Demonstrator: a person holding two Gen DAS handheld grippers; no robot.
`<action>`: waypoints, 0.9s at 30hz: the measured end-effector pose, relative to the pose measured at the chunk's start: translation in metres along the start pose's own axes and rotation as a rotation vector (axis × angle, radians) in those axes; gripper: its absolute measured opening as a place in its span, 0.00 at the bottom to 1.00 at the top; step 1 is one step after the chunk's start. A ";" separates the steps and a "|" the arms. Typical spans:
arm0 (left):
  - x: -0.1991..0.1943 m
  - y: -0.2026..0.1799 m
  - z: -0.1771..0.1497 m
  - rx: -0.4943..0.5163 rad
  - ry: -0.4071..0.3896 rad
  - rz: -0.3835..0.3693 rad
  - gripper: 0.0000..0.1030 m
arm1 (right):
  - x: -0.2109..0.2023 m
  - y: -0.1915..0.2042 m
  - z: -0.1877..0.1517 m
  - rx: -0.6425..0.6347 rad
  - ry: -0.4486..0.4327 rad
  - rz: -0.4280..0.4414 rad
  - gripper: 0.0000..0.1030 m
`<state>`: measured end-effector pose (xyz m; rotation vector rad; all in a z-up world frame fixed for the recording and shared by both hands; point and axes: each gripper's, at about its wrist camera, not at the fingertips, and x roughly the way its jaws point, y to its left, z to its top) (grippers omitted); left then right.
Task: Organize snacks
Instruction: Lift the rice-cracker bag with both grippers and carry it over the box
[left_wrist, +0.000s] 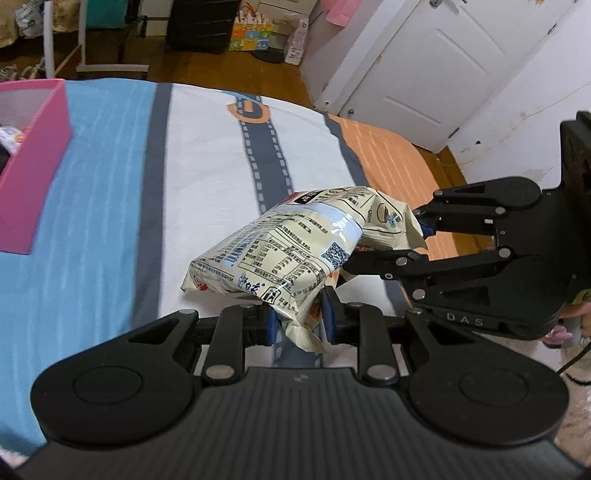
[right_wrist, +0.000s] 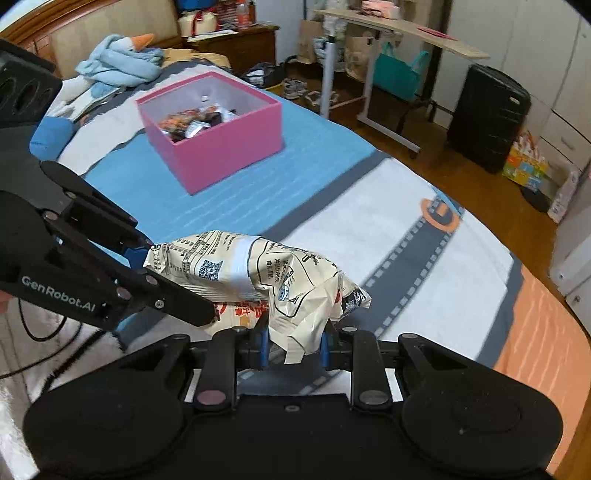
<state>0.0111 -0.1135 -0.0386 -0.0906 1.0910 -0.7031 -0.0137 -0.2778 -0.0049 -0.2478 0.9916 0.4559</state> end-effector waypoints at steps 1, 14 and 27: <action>-0.006 0.003 -0.001 0.004 -0.004 0.014 0.21 | 0.001 0.006 0.004 -0.012 -0.004 0.001 0.28; -0.067 0.052 -0.004 0.025 -0.093 0.171 0.21 | 0.020 0.058 0.068 -0.104 -0.094 0.075 0.28; -0.125 0.103 0.031 0.052 -0.233 0.329 0.21 | 0.041 0.079 0.150 -0.163 -0.273 0.135 0.28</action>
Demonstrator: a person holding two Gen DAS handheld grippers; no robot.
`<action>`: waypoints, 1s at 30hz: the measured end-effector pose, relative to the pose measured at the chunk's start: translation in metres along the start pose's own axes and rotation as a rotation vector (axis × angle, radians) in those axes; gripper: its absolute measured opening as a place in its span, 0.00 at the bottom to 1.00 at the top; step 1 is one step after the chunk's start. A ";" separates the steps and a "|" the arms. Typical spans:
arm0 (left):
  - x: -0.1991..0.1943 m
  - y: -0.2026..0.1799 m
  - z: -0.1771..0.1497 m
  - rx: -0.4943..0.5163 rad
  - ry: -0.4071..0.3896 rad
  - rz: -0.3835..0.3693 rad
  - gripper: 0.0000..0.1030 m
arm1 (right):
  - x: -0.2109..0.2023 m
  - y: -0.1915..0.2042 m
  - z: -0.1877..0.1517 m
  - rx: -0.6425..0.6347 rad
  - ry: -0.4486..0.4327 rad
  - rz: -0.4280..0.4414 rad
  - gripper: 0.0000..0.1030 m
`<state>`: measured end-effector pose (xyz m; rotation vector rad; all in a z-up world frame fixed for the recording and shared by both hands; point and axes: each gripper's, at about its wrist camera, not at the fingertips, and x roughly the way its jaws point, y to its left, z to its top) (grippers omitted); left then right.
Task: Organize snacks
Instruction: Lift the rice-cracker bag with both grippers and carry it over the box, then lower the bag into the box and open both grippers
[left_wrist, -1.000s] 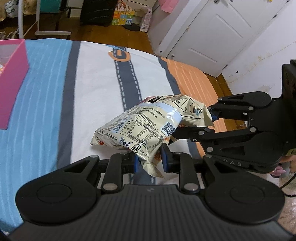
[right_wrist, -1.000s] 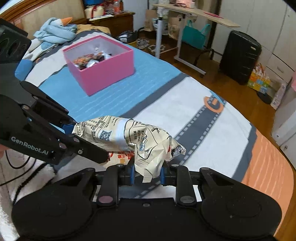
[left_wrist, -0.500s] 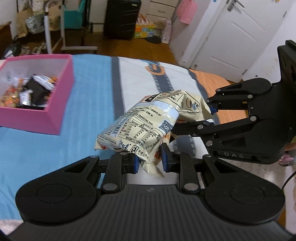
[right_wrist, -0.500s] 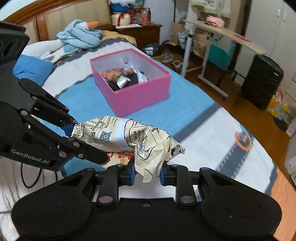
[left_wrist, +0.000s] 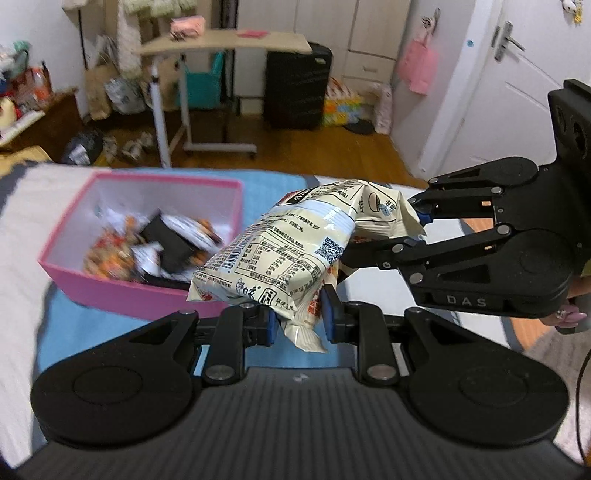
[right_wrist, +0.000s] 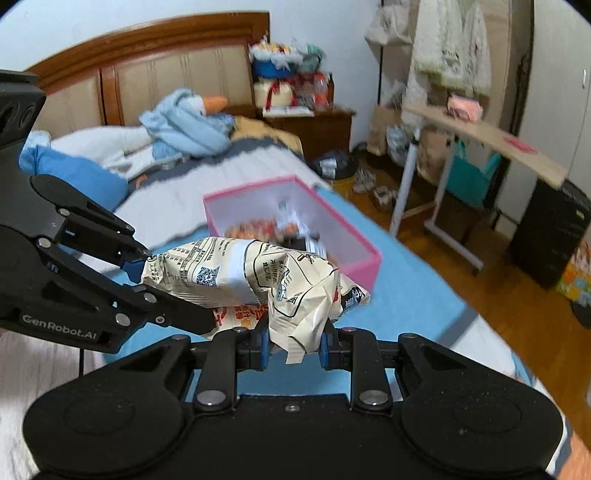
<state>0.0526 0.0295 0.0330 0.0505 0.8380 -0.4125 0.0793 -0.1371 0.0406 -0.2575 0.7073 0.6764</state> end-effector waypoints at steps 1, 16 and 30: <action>0.000 0.005 0.004 0.002 -0.013 0.017 0.21 | 0.004 -0.001 0.006 -0.007 -0.016 0.002 0.28; 0.055 0.093 0.031 -0.091 -0.081 0.124 0.21 | 0.115 -0.024 0.061 -0.107 -0.070 0.070 0.27; 0.129 0.113 0.020 -0.089 -0.021 0.157 0.22 | 0.188 -0.047 0.043 -0.200 -0.007 0.108 0.28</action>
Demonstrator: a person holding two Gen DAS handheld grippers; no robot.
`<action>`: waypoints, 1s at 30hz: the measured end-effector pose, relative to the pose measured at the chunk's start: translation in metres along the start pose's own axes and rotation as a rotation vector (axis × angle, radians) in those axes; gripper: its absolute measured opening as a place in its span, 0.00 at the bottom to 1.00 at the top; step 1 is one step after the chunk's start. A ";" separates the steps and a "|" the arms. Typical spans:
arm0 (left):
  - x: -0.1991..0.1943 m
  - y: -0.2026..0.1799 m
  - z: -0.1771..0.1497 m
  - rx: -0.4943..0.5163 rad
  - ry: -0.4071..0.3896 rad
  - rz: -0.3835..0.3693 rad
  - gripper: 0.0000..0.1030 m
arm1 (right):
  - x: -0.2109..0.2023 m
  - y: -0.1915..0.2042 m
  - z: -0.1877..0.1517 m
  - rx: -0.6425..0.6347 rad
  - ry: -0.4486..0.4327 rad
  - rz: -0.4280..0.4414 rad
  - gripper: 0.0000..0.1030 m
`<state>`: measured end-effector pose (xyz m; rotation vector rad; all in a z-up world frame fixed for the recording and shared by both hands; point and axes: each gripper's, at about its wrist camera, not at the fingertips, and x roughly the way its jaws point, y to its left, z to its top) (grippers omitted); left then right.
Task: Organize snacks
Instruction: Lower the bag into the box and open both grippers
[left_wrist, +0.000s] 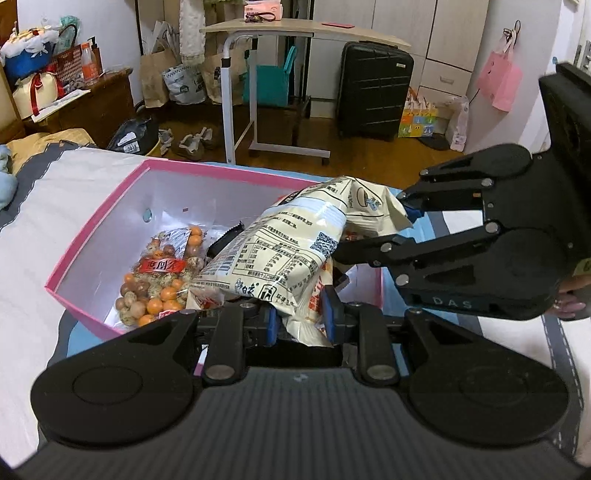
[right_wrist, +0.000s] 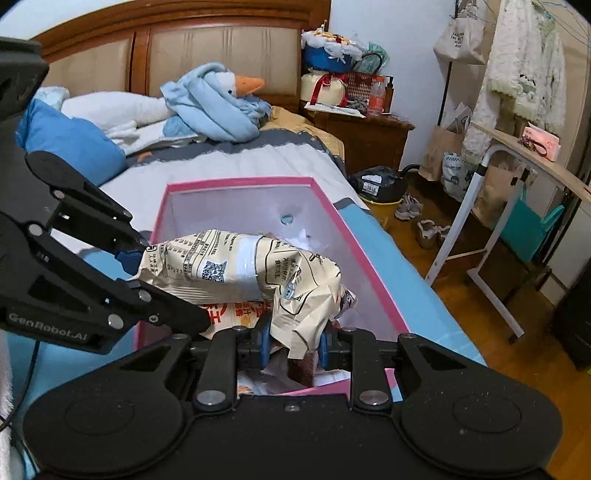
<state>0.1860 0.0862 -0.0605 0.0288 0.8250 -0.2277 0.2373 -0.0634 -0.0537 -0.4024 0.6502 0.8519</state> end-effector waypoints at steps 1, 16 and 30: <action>0.002 -0.001 0.000 0.001 0.002 0.000 0.22 | 0.001 -0.002 0.001 0.003 0.002 -0.003 0.28; -0.026 0.010 -0.008 -0.152 -0.091 -0.062 0.47 | -0.041 0.005 -0.015 0.084 -0.027 -0.090 0.71; -0.002 0.011 0.000 -0.162 -0.088 -0.026 0.31 | -0.008 0.000 -0.005 0.277 -0.018 -0.127 0.36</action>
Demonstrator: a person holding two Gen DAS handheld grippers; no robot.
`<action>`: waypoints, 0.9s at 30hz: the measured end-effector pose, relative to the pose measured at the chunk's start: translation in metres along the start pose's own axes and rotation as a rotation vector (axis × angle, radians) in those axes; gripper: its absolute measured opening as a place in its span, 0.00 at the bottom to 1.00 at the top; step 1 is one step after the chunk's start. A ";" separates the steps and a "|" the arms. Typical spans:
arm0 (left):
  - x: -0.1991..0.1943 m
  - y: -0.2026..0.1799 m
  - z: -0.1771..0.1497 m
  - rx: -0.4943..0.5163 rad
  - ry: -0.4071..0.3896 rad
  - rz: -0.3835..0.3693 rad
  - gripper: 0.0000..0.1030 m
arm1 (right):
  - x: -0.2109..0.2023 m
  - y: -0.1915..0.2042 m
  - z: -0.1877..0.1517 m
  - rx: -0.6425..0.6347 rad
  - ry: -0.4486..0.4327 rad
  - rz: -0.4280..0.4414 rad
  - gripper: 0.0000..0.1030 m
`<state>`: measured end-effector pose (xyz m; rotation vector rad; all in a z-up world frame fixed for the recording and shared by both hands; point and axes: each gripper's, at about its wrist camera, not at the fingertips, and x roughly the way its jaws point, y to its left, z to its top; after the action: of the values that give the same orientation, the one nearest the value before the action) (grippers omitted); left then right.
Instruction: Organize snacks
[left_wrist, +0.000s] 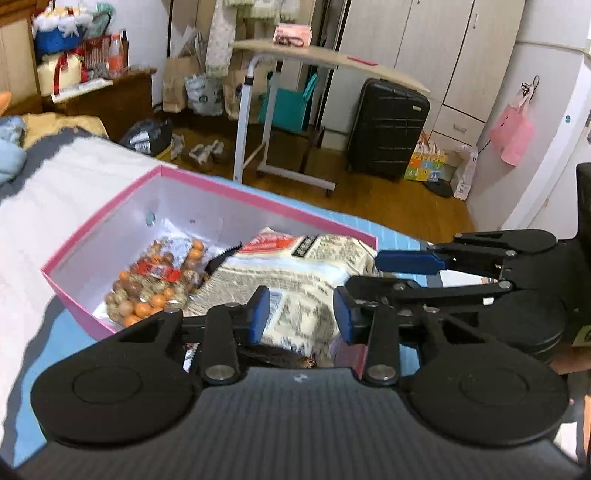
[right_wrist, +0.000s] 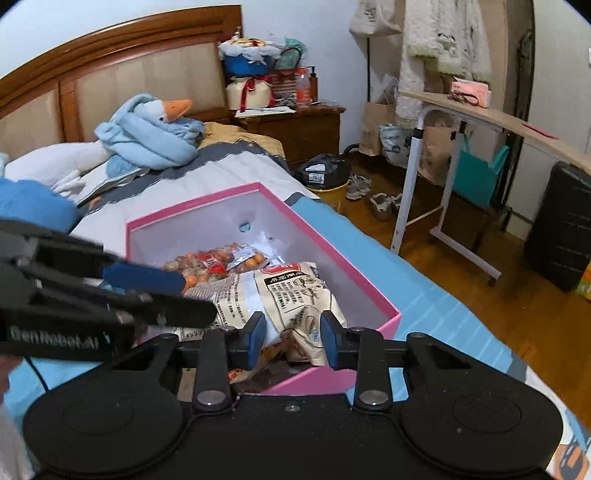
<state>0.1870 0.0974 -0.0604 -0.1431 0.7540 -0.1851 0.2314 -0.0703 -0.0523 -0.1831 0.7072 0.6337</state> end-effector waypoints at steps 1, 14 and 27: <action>0.005 0.002 -0.001 -0.003 0.014 -0.003 0.30 | 0.005 -0.001 0.000 0.006 0.000 -0.006 0.36; 0.035 0.021 -0.016 -0.086 0.115 -0.002 0.30 | 0.020 0.025 -0.010 -0.189 0.078 -0.086 0.36; -0.046 -0.006 -0.015 -0.025 -0.016 -0.054 0.40 | -0.088 0.037 -0.030 -0.096 -0.078 -0.087 0.59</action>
<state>0.1427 0.1004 -0.0394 -0.1886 0.7369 -0.2256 0.1419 -0.0938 -0.0155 -0.2752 0.5905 0.5887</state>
